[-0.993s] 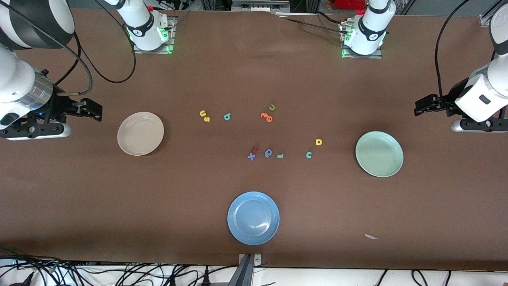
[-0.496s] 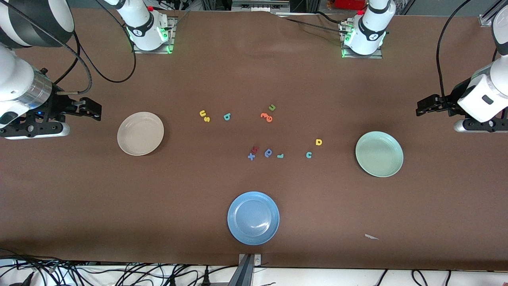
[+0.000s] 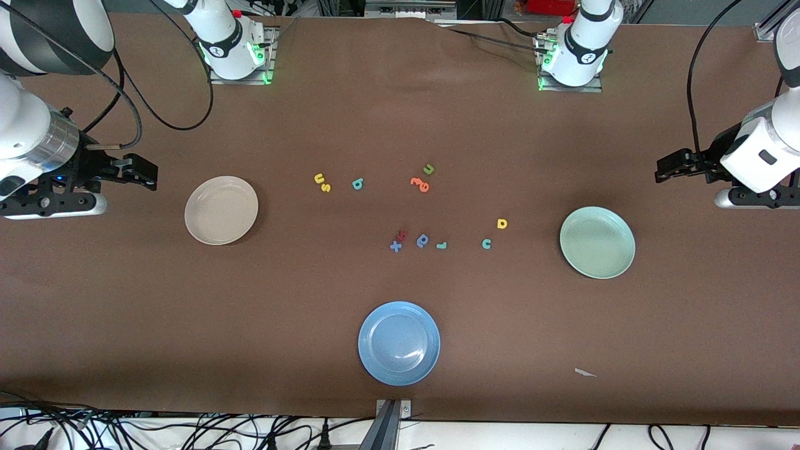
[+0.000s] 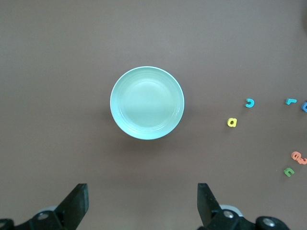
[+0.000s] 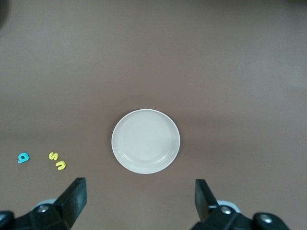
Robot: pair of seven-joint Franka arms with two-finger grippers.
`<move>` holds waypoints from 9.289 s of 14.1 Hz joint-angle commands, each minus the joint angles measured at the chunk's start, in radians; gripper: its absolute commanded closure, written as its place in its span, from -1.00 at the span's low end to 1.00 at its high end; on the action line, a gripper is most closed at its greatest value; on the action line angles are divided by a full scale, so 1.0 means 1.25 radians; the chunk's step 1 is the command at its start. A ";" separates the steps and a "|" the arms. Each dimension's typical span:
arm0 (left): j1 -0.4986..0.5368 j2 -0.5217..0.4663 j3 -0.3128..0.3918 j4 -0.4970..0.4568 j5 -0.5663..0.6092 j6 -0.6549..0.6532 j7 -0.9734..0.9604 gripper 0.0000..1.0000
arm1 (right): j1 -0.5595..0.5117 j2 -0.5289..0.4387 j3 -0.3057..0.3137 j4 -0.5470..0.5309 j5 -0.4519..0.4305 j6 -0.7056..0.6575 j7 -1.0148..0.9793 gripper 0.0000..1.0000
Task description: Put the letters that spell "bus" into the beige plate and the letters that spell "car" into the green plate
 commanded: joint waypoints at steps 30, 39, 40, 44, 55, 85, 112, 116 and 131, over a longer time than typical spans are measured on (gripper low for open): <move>0.003 0.006 -0.004 0.012 0.019 -0.006 0.019 -1.00 | -0.005 -0.004 -0.012 0.006 0.033 -0.028 -0.010 -1.00; -0.071 0.067 -0.015 0.016 0.011 0.012 -0.035 -1.00 | -0.006 0.001 -0.012 0.010 0.036 -0.026 -0.009 -1.00; -0.089 0.076 -0.015 0.013 0.010 0.027 -0.065 -1.00 | -0.006 0.001 -0.012 0.010 0.036 -0.026 -0.009 -1.00; -0.151 0.146 -0.016 0.009 -0.059 0.111 -0.181 -1.00 | -0.015 0.001 -0.013 0.010 0.058 -0.028 -0.012 -1.00; -0.298 0.391 -0.018 -0.012 -0.060 0.414 -0.274 -1.00 | -0.059 -0.019 0.138 -0.205 0.088 0.191 0.102 -1.00; -0.305 0.487 -0.062 -0.113 -0.052 0.662 -0.158 0.85 | 0.006 0.165 0.371 -0.712 -0.167 0.845 0.448 -0.85; -0.048 0.362 -0.086 -0.077 -0.021 0.336 0.002 -1.00 | 0.005 0.123 0.349 -0.793 -0.187 0.942 0.409 -0.33; -0.081 0.351 -0.146 -0.172 -0.022 0.486 -0.170 -1.00 | 0.005 0.123 0.349 -0.794 -0.187 0.942 0.395 0.00; -0.184 0.328 -0.162 -0.377 0.167 0.753 -0.505 -0.32 | -0.090 -0.040 0.338 -0.784 -0.174 0.767 0.230 0.78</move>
